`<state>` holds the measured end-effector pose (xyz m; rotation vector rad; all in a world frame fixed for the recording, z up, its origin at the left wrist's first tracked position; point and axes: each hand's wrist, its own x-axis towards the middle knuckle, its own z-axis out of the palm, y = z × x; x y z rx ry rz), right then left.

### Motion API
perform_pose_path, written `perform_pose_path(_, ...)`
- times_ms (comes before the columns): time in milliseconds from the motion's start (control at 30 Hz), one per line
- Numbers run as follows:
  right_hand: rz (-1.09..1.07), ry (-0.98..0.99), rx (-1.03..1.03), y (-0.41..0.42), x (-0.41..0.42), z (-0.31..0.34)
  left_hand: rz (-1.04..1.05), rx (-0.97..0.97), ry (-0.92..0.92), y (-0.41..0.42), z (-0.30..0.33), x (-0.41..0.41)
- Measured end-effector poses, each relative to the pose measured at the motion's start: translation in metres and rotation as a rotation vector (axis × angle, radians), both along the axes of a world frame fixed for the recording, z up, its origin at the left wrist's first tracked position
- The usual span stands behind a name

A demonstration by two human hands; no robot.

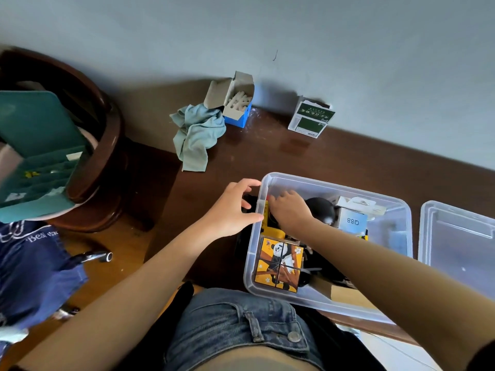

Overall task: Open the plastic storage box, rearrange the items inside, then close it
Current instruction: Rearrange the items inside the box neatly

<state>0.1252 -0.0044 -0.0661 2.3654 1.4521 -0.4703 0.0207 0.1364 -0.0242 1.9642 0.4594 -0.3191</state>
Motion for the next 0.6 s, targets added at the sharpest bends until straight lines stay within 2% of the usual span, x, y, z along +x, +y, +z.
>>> perform_pose_path(133,-0.034,0.027,-0.037,0.004,0.001,0.004,-0.001,-0.007,0.006,0.001,0.000,0.001)
perform_pose_path(333,-0.267,0.082,0.006,0.010,-0.005,0.006,0.008,-0.019,0.010,0.000,0.000,0.002)
perform_pose_path(600,-0.165,-0.021,0.034,-0.001,-0.012,0.005,0.011,-0.030,0.008,-0.002,0.001,0.003)
